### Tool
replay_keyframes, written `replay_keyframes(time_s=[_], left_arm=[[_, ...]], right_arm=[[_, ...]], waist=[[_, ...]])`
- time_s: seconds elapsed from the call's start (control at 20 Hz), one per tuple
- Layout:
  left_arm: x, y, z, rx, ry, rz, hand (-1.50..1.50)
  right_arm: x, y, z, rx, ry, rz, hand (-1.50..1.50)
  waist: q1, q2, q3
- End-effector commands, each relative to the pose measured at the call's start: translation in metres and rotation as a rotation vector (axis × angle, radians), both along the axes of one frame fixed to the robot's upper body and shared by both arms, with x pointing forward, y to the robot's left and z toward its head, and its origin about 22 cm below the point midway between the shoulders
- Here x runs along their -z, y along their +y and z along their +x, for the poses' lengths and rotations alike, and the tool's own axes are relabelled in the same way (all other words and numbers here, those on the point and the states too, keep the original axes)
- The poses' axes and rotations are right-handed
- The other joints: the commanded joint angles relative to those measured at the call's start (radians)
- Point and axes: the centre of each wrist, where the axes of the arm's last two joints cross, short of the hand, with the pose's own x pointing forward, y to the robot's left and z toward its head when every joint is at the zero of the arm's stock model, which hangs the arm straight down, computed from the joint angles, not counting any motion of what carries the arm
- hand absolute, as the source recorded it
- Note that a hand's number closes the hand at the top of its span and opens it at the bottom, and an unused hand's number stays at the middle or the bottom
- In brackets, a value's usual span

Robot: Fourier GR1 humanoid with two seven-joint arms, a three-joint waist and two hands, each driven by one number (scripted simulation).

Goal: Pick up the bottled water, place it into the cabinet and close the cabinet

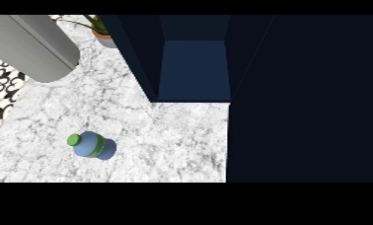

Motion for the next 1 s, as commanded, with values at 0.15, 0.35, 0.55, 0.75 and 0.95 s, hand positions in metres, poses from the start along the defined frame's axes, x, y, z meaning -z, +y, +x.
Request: replay_keyframes(time_s=[0.15, 0.35, 0.55, 0.75, 0.95], left_arm=[[0.015, 0.021, 0.002, 0.021, -0.082, -0.063, -1.5], [0.023, 0.034, 0.023, -0.011, -0.052, -0.018, -1.5], [0.041, 0.034, 0.04, -0.025, -0.036, 0.03, -1.5], [0.051, 0.019, 0.065, -0.033, -0.044, 0.057, -1.5], [0.068, 0.024, 0.093, -0.035, -0.072, 0.099, -1.5]], right_arm=[[-0.033, 0.002, -0.031, -0.055, -0.067, 0.092, -1.5], [-0.038, 0.003, -0.035, -0.081, -0.072, 0.074, -1.5], [-0.035, -0.002, -0.032, -0.077, -0.045, 0.068, -1.5], [-0.033, -0.004, -0.036, -0.102, -0.057, 0.067, -1.5], [-0.027, -0.008, -0.038, -0.102, -0.065, 0.06, -1.5]], waist=[[-0.02, 0.004, 0.0], [-0.035, 0.009, -0.001], [-0.03, 0.011, -0.001], [-0.039, 0.01, -0.001], [-0.047, 0.007, -0.002]])
